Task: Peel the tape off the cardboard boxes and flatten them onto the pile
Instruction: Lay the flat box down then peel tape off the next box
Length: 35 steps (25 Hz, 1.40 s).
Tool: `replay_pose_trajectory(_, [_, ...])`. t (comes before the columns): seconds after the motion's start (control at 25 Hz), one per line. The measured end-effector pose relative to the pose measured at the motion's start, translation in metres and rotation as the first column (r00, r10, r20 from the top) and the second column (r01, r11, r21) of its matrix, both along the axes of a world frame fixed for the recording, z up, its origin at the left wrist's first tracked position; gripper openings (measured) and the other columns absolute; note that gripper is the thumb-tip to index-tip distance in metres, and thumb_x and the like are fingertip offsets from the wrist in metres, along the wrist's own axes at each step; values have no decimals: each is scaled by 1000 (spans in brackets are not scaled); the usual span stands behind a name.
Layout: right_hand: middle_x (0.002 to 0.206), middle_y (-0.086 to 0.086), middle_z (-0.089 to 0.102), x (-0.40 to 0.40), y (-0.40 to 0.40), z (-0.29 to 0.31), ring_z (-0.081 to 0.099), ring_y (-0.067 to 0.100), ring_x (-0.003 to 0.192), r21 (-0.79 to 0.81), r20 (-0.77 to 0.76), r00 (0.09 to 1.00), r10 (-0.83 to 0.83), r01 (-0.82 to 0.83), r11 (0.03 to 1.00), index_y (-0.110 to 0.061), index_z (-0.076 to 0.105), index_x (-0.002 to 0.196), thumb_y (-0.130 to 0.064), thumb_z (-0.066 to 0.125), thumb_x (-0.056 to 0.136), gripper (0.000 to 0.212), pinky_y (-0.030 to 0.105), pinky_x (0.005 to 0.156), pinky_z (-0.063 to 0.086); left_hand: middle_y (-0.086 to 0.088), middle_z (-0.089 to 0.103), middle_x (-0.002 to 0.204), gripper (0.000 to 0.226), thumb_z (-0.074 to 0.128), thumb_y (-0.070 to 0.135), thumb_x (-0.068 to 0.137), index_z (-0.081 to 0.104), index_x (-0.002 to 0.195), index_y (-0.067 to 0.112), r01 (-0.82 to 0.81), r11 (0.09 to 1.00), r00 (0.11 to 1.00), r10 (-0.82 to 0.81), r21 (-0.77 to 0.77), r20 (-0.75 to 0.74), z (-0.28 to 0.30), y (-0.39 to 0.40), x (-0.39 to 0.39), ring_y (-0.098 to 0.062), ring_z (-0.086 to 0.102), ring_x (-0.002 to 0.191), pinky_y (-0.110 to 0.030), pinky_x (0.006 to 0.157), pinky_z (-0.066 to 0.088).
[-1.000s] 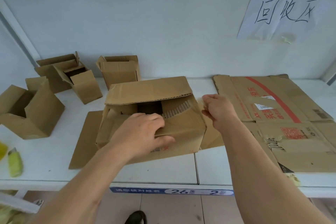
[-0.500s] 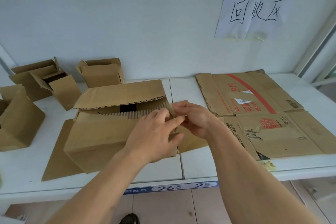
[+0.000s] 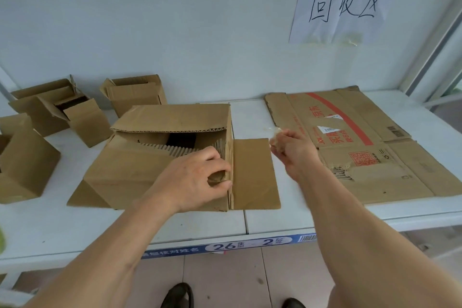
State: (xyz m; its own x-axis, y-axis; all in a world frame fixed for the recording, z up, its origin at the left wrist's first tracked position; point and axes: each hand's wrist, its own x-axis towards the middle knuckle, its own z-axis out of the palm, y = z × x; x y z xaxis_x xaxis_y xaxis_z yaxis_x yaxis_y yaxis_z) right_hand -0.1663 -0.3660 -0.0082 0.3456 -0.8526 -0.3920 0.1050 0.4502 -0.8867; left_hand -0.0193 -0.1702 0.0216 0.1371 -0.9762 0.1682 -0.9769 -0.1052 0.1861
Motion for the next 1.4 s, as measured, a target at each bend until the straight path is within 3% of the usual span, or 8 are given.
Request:
replay_pose_trajectory(0.16, [83,14,66,-27,12,10,51,16,59,14,96,984,151,-153,988,-6,62,94,1,58,94,8,33,83,52,19,47,101,35,46,55,89,66,110,35,-15,999,1000,15,-51,3,-3,-8,-7,-4,47,76,-13,59,30])
replay_pose_trajectory(0.52, [88,-7,71,-139,31,15,63,9,82,-310,-544,838,37,-242,920,-21,72,91,-12,71,87,10,21,66,42,14,47,120,42,42,56,96,56,128,33,-126,991,992,126,-47,1,-2,-27,-35,-6,49,92,-26,69,44])
replay_pose_trajectory(0.72, [89,-9,69,-189,46,-19,63,16,88,-249,-899,437,-24,-465,850,-32,66,87,-27,70,83,8,37,85,50,11,47,120,40,45,54,95,59,126,32,-169,985,985,168,-35,-37,2,-38,-47,-12,53,100,-29,69,42])
replay_pose_trajectory(0.88, [86,-8,67,-190,56,-37,59,15,87,-215,-955,285,-78,-487,847,-29,59,93,-30,62,84,9,34,87,34,10,48,120,36,48,51,95,61,122,31,-210,976,976,206,-62,-64,-1,-35,-48,-10,49,92,-29,69,42])
replay_pose_trajectory(1.04, [72,-10,62,-182,61,-49,56,13,74,-223,-940,323,-113,-328,918,-26,55,94,-31,59,86,10,35,83,28,10,49,118,35,48,49,95,62,122,31,-208,974,977,203,-94,-61,-6,-31,-49,-12,51,92,-30,71,43])
replay_pose_trajectory(1.2, [118,2,43,-185,68,-62,57,21,91,-226,-839,523,-148,-88,970,-32,49,109,-39,70,81,35,49,93,46,10,49,118,36,49,49,95,62,123,30,-210,971,977,203,-114,-71,-8,-32,-49,-13,53,97,-31,73,45])
replay_pose_trajectory(1.32, [134,6,32,-193,70,-59,38,29,123,-170,-898,419,-136,-43,985,-29,45,126,-54,75,76,63,50,100,41,11,49,119,37,48,49,95,60,125,30,-221,969,974,213,-113,-73,-8,-32,-50,-13,53,97,-30,71,43])
replay_pose_trajectory(1.4, [136,9,32,-190,69,-55,46,30,113,-185,-889,434,-142,-58,981,-20,42,131,-46,76,80,68,43,93,44,10,49,121,38,47,49,96,59,127,30,-216,969,975,208,-120,-75,-7,-31,-50,-13,53,97,-29,70,43])
